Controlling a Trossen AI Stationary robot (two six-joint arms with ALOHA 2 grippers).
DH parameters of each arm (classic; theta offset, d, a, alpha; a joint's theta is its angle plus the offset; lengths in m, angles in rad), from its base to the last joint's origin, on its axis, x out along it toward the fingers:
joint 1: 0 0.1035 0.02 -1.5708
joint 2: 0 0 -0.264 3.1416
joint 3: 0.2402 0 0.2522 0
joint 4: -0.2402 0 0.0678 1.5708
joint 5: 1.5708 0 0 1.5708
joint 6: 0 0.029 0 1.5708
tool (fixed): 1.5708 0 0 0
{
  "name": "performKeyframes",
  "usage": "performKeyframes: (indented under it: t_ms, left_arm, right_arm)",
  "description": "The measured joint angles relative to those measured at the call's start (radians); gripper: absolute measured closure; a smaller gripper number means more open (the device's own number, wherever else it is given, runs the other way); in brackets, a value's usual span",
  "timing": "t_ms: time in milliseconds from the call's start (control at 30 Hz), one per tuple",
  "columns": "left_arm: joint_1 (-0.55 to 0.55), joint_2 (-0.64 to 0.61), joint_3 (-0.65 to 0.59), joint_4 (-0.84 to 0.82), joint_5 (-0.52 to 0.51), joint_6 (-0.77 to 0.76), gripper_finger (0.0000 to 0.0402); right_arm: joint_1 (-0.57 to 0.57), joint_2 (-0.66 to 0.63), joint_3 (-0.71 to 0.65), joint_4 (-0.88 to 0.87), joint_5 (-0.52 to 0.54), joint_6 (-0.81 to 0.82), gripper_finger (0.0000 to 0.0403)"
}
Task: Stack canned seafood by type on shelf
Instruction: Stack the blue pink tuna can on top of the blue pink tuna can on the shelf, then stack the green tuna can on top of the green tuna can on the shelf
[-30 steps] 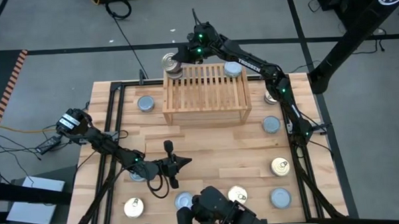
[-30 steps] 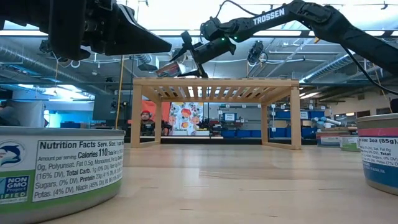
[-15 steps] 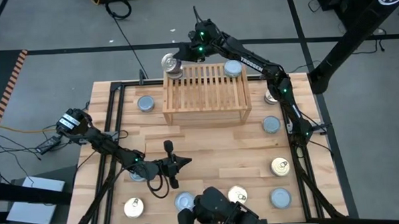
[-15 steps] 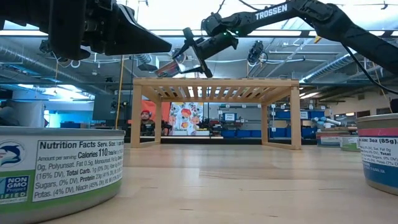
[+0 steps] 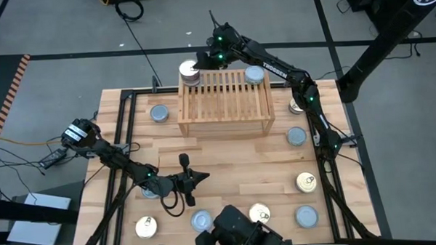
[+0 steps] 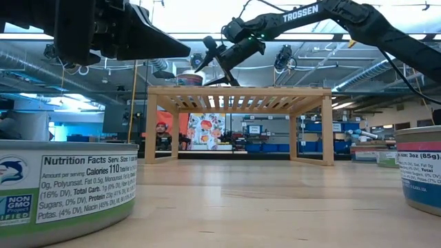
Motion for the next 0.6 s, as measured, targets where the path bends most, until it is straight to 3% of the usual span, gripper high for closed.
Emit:
performKeyframes:
  t_ms: [333,433,600]
  left_arm:
    - [0.000,0.000,0.000,-0.002,0.000,-0.017,0.0392]
    - [0.000,0.000,0.000,-0.002,0.000,-0.018,0.0392]
    - [0.000,0.000,0.000,-0.002,0.000,-0.018,0.0392]
  right_arm:
    - [0.000,-0.037,-0.001,-0.026,-0.043,-0.123,0.0196]
    - [0.005,-0.075,-0.001,-0.063,-0.022,-0.227,0.0227]
    - [0.038,-0.144,-0.001,-0.153,0.100,-0.470,0.0300]
